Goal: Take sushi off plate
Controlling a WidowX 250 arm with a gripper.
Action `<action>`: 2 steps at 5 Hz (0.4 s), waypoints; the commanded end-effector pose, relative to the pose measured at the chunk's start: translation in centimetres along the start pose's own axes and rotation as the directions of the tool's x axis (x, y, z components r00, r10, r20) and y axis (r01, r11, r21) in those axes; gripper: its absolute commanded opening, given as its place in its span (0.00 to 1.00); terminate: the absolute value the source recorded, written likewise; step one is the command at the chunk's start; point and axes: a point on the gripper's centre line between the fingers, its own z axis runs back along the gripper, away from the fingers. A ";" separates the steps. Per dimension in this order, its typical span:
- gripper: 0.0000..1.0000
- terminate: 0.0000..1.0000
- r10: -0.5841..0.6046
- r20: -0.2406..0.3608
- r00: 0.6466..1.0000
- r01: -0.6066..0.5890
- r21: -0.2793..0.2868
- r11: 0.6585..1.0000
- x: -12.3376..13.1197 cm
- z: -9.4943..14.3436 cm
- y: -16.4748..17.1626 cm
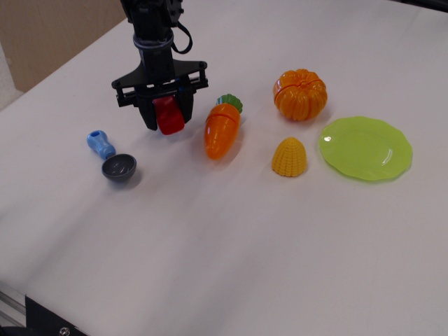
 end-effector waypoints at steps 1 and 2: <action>1.00 0.00 0.009 0.079 0.997 -0.007 -0.019 1.000 0.5 3.1 -0.1; 1.00 0.00 0.034 0.130 0.991 -0.032 -0.023 0.999 0.2 5.6 0.0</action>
